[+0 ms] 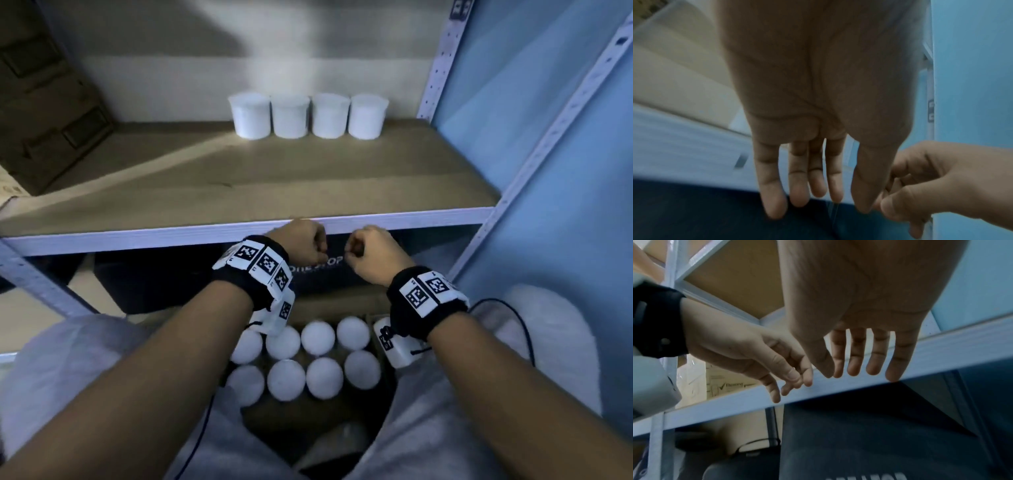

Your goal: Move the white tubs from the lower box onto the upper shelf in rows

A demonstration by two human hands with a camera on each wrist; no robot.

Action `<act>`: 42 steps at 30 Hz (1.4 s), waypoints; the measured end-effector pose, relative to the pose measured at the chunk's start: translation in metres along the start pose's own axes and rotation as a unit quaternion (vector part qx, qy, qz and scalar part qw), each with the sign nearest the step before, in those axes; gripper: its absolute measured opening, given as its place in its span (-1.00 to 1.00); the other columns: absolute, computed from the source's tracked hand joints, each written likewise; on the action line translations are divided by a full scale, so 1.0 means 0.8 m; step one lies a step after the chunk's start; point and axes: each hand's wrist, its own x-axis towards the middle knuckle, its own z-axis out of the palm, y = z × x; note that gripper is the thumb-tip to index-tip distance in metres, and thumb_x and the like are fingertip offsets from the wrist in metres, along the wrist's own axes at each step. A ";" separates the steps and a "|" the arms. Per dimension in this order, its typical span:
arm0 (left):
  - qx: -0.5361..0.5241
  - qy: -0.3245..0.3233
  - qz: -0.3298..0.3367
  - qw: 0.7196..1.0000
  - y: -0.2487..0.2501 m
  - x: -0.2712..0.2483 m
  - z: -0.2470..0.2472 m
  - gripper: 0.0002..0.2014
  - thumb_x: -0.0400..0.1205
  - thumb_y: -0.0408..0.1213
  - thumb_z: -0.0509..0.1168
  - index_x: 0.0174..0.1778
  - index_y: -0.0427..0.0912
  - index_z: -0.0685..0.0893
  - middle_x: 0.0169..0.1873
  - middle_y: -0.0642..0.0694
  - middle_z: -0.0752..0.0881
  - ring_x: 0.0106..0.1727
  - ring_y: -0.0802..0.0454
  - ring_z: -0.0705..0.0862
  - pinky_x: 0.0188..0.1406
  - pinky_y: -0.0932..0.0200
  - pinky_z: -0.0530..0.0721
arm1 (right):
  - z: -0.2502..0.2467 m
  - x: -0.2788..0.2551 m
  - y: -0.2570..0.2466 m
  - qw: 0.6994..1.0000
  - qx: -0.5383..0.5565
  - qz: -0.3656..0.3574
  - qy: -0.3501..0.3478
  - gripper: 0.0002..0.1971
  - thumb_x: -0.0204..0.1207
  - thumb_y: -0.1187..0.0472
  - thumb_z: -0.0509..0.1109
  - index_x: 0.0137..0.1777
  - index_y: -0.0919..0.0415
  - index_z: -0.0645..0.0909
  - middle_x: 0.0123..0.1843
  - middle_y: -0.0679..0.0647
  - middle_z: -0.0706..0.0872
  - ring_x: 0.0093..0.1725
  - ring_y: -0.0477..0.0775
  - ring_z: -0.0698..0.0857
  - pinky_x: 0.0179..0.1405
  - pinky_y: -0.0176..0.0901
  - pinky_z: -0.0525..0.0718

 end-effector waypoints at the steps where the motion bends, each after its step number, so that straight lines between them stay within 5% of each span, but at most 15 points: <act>1: 0.001 -0.015 -0.001 1.000 0.000 0.000 0.019 -0.78 0.50 -0.20 0.41 0.03 -0.15 0.68 -0.08 -0.06 0.68 0.02 -0.07 0.67 0.10 0.05 0.66 | 0.013 -0.008 0.010 1.000 0.001 0.014 -0.019 -0.92 0.41 0.19 0.39 -0.14 0.12 0.69 -0.01 0.15 0.68 0.07 0.20 0.65 0.08 0.01 0.69; 8: -0.007 -0.128 -0.037 0.991 -0.021 0.010 0.179 -0.55 0.40 -0.14 0.33 0.19 -0.24 0.63 0.18 -0.21 0.69 0.12 -0.17 0.68 0.11 0.00 0.68 | 0.123 -0.048 0.100 0.980 -0.014 0.122 -0.156 -0.73 0.45 0.22 0.38 0.14 0.24 0.66 0.19 0.24 0.71 0.19 0.26 0.68 0.09 -0.10 0.63; 12: 0.026 -0.173 -0.050 0.983 -0.037 0.015 0.275 -0.52 0.61 -0.24 0.31 0.45 -0.26 0.47 0.42 -0.25 0.50 0.42 -0.16 0.52 0.34 0.05 0.49 | 0.174 -0.064 0.150 0.961 -0.034 0.164 -0.219 -0.62 0.48 0.17 0.39 0.29 0.22 0.56 0.36 0.26 0.62 0.33 0.26 0.61 0.27 -0.05 0.58; 17: 0.063 -0.221 -0.063 0.971 -0.062 0.025 0.348 -0.37 0.62 -0.09 0.28 0.59 -0.15 0.23 0.50 -0.23 0.30 0.45 -0.30 0.41 0.41 -0.17 0.43 | 0.219 -0.066 0.186 0.932 -0.050 0.181 -0.310 -0.41 0.52 0.08 0.40 0.51 0.19 0.34 0.49 0.25 0.48 0.43 0.31 0.51 0.35 0.10 0.56; 21: 0.062 -0.227 -0.089 0.968 -0.079 0.029 0.380 -0.26 0.53 -0.06 0.38 0.58 -0.09 0.20 0.50 -0.19 0.25 0.50 -0.32 0.31 0.38 -0.23 0.48 | 0.254 -0.073 0.202 0.921 -0.092 0.187 -0.330 -0.23 0.45 -0.03 0.45 0.60 0.01 0.17 0.64 0.18 0.16 0.56 0.40 0.26 0.43 0.24 0.41; 25: 0.092 -0.212 -0.081 0.970 -0.076 0.025 0.411 -0.16 0.50 0.08 0.37 0.64 -0.05 0.16 0.61 -0.19 0.18 0.60 -0.33 0.21 0.56 -0.29 0.28 | 0.283 -0.077 0.209 0.931 -0.104 0.161 -0.311 -0.18 0.39 -0.05 0.48 0.60 -0.03 0.16 0.61 0.18 0.13 0.56 0.36 0.20 0.48 0.19 0.39; 28: 0.154 -0.225 -0.080 0.959 -0.075 0.028 0.417 -0.05 0.15 0.26 0.55 0.45 -0.10 0.55 0.44 -0.25 0.54 0.36 -0.47 0.55 0.26 -0.45 0.56 | 0.299 -0.075 0.213 0.930 -0.104 0.148 -0.319 -0.17 0.42 0.01 0.46 0.63 -0.05 0.11 0.66 0.17 0.02 0.61 0.35 0.11 0.55 0.23 0.29; 29: 0.156 -0.221 -0.068 0.960 -0.077 0.028 0.420 -0.08 0.17 0.25 0.54 0.44 -0.11 0.56 0.44 -0.26 0.54 0.34 -0.49 0.55 0.26 -0.47 0.54 | 0.302 -0.074 0.214 0.928 -0.108 0.143 -0.328 -0.18 0.43 0.04 0.44 0.64 -0.06 0.09 0.67 0.18 -0.02 0.62 0.36 0.08 0.56 0.25 0.25; 32: 0.162 -0.212 -0.061 0.962 -0.086 0.026 0.435 -0.28 0.60 0.03 0.24 0.64 -0.06 0.14 0.65 -0.22 0.10 0.58 -0.41 0.20 0.57 -0.39 0.13 | 0.310 -0.074 0.212 0.925 -0.126 0.148 -0.327 -0.16 0.41 0.15 0.44 0.63 -0.11 0.07 0.67 0.20 -0.07 0.60 0.40 0.09 0.56 0.29 0.24; 36: 0.129 -0.224 -0.067 0.964 -0.092 0.027 0.430 -0.29 0.57 -0.04 0.27 0.62 -0.03 0.13 0.62 -0.19 0.11 0.52 -0.36 0.25 0.47 -0.27 0.36 | 0.315 -0.072 0.207 0.919 -0.161 0.148 -0.329 -0.10 0.33 0.24 0.50 0.62 -0.08 0.10 0.64 0.24 -0.02 0.49 0.42 0.26 0.48 0.25 0.31; 42: 0.064 -0.235 -0.106 0.964 -0.092 0.029 0.418 -0.09 0.46 0.00 0.43 0.64 0.00 0.06 0.61 -0.12 0.11 0.50 -0.34 0.28 0.32 -0.22 0.52 | 0.298 -0.062 0.191 0.913 -0.153 0.179 -0.334 -0.16 0.28 0.10 0.55 0.54 -0.01 0.22 0.51 0.26 0.20 0.43 0.41 0.34 0.41 0.22 0.36</act>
